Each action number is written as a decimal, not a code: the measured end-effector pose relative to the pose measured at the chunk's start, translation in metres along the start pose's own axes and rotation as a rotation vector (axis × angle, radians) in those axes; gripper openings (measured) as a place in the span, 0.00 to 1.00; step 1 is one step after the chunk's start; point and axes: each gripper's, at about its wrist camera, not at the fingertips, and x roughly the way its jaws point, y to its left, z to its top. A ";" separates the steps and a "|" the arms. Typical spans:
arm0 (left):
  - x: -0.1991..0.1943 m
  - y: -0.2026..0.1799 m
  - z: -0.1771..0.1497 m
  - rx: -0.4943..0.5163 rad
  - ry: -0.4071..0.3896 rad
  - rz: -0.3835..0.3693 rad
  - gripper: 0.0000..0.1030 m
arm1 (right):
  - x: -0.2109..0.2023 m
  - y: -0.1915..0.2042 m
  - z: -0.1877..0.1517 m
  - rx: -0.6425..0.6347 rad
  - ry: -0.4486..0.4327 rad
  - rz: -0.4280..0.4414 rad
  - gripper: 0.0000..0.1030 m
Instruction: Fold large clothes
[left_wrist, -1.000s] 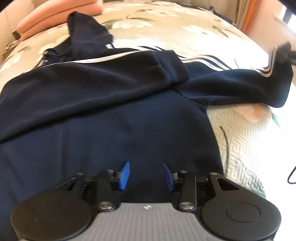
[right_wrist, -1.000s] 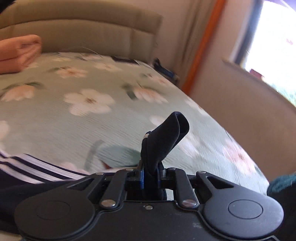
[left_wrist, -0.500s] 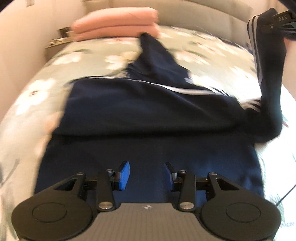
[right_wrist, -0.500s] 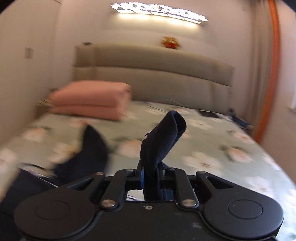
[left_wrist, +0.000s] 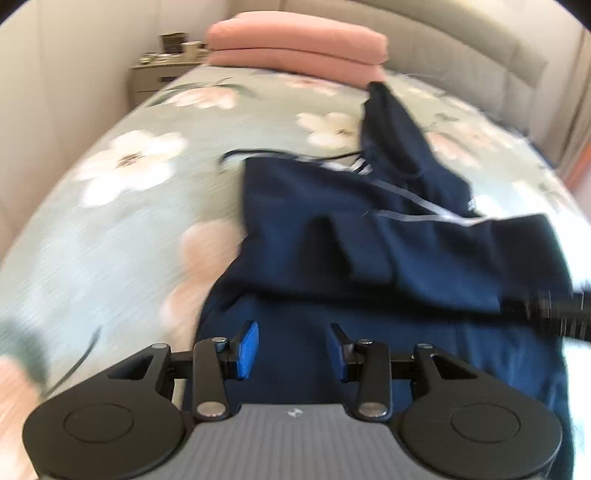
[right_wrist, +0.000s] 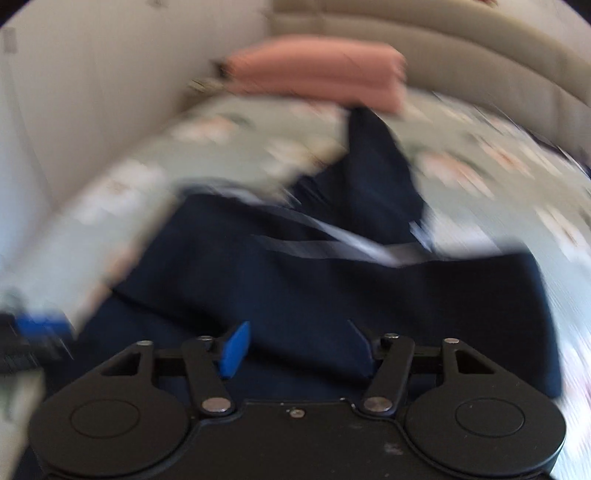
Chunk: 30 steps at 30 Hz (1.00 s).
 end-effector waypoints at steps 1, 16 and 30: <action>0.008 -0.003 0.010 0.005 -0.013 -0.037 0.43 | -0.002 -0.013 -0.011 0.041 0.022 -0.035 0.52; 0.108 -0.048 0.050 -0.087 0.068 -0.107 0.08 | 0.011 -0.020 -0.036 0.129 0.045 -0.217 0.52; 0.080 0.009 0.077 0.114 0.035 0.053 0.22 | 0.004 -0.048 -0.006 0.172 -0.036 -0.287 0.53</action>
